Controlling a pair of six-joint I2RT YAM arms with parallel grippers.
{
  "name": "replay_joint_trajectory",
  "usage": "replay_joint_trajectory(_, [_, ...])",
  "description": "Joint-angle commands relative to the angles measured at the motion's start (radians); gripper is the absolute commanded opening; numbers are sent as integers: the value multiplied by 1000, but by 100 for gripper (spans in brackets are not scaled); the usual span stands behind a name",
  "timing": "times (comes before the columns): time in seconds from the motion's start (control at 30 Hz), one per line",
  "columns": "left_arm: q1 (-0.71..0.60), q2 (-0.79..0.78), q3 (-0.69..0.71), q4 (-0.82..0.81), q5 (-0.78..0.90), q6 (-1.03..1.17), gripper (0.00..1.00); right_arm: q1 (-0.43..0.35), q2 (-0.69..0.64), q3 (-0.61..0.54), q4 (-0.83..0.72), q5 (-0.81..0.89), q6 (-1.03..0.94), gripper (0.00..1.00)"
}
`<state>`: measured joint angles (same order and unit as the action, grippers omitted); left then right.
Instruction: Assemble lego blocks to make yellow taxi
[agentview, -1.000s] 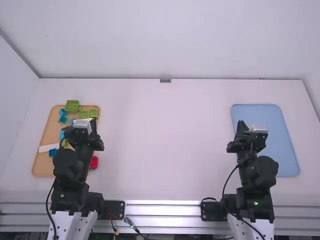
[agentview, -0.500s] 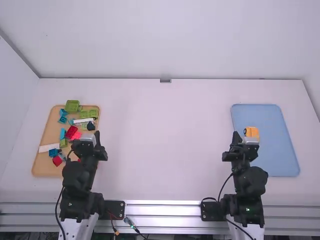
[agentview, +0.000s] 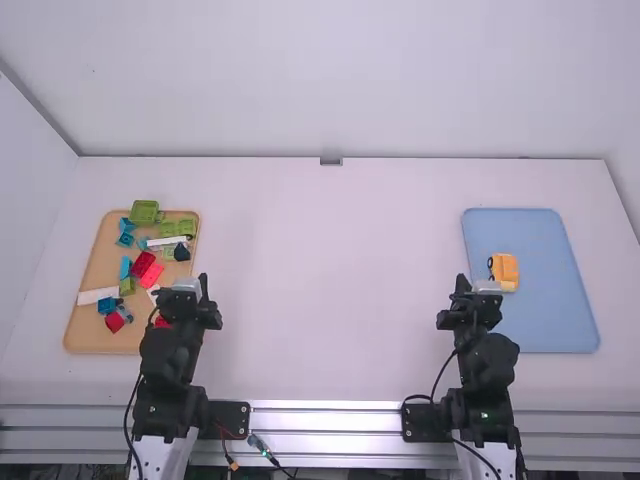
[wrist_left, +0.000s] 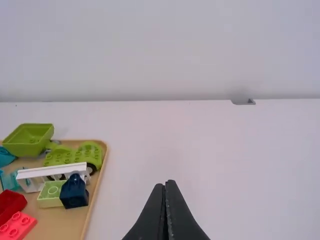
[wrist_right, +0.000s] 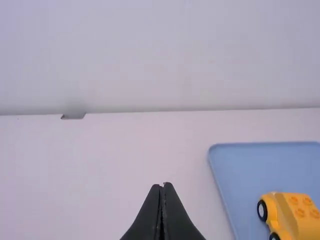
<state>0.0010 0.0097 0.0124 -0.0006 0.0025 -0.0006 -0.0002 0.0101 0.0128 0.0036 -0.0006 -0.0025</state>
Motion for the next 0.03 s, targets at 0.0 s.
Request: replay_joint_trajectory(0.0, [-1, -10, -12, 1, -2, 1, 0, 0, -10, -13, -4, 1, 2, 0])
